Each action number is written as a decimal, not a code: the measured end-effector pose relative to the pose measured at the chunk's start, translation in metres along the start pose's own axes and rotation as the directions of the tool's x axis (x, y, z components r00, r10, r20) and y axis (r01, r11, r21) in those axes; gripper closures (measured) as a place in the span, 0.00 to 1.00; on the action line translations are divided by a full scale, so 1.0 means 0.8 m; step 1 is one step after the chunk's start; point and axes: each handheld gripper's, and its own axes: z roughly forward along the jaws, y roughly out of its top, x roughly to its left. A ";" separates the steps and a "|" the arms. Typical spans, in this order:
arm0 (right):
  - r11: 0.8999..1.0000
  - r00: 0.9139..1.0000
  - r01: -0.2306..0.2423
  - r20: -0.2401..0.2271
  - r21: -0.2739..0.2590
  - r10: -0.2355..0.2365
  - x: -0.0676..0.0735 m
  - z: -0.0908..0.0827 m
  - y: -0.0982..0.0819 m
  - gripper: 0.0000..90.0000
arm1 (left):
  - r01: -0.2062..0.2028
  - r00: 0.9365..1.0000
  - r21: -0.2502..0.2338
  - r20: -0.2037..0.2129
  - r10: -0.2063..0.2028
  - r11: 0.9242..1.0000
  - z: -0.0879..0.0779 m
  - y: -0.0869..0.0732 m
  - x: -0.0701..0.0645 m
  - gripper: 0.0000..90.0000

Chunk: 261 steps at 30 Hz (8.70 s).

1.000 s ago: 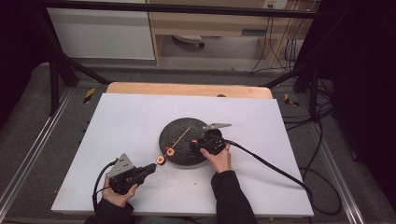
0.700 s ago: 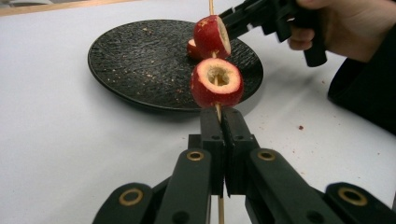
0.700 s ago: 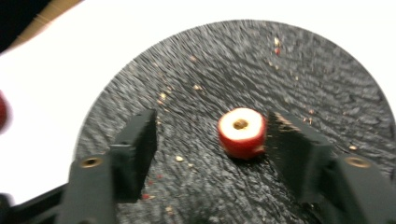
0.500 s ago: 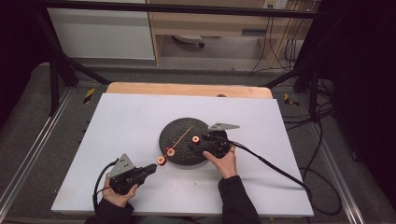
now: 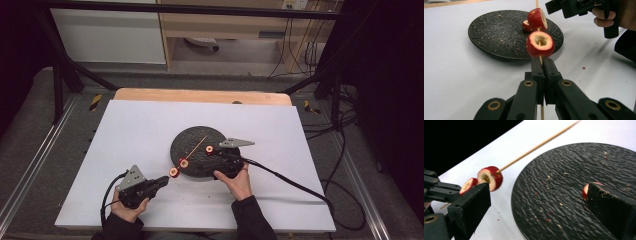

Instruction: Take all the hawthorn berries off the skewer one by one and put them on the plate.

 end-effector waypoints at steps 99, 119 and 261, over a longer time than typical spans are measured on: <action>0.997 0.996 -0.063 0.061 -0.053 0.067 -0.051 -0.058 0.086 0.69 | -0.010 1.000 -0.051 -0.002 0.010 0.999 -0.010 0.004 -0.004 0.98; 0.993 0.997 -0.053 0.064 0.110 0.046 -0.045 0.008 0.011 0.69 | -0.008 1.000 -0.047 -0.004 0.008 0.999 -0.009 0.004 -0.004 0.98; 0.992 0.969 -0.121 -0.211 0.033 0.125 0.012 -0.013 0.059 0.70 | -0.042 0.999 -0.094 0.011 0.043 0.995 -0.008 0.007 -0.019 0.98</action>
